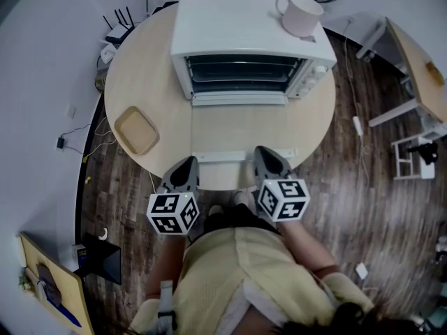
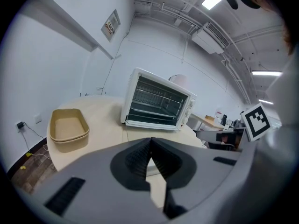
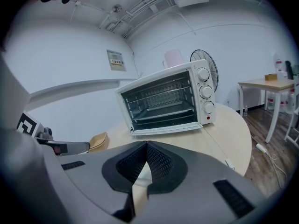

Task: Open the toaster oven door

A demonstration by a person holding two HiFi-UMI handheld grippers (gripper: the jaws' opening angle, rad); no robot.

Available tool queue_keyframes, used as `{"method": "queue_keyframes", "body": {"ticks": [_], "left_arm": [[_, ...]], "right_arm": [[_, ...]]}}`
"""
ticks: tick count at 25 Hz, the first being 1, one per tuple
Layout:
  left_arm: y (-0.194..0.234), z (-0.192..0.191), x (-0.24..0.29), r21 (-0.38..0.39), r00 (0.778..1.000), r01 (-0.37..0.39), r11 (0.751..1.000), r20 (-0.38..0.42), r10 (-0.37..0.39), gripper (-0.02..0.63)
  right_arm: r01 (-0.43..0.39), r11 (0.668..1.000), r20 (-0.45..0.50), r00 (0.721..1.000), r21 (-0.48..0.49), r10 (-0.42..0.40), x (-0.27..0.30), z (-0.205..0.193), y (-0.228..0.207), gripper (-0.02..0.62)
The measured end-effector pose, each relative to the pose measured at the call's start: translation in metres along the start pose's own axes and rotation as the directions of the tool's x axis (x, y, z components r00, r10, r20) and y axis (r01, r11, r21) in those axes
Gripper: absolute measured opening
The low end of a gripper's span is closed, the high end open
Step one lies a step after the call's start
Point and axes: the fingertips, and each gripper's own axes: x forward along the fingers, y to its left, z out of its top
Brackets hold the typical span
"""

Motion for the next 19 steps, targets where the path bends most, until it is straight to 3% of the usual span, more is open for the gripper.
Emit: {"method": "queue_keyframes", "body": {"ticks": [19], "left_arm": [[-0.0002, 0.0044, 0.0095, -0.024, 1.0, 0.019, 1.0, 0.011, -0.019, 0.002]], "right_arm": [[-0.013, 1.0, -0.006, 1.0, 0.015, 0.013, 0.0102, 0.0033, 0.0008, 0.002]]}}
